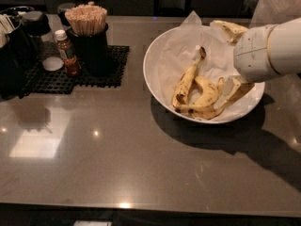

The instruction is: Pick banana from white bowl

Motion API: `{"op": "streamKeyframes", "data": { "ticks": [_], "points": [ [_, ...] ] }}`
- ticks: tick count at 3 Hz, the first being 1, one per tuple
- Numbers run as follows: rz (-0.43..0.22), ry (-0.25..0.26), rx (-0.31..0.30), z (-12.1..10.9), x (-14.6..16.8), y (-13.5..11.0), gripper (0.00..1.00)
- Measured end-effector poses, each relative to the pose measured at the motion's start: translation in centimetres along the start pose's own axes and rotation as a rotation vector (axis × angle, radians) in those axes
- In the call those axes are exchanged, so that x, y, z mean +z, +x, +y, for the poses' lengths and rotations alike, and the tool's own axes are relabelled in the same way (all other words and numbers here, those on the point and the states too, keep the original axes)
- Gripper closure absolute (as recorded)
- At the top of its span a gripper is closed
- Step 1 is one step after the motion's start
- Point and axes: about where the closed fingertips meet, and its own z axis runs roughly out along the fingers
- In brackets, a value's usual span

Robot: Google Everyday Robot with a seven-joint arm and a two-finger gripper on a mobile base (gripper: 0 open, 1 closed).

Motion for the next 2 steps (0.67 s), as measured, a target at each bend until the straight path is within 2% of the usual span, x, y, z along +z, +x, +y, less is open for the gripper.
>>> {"op": "streamKeyframes", "data": {
  "ticks": [1, 2],
  "points": [
    [0.021, 0.008, -0.018, 0.0, 0.8, 0.5, 0.03],
    [0.036, 0.025, 0.003, 0.0, 2.1, 1.3, 0.04]
  ]
}}
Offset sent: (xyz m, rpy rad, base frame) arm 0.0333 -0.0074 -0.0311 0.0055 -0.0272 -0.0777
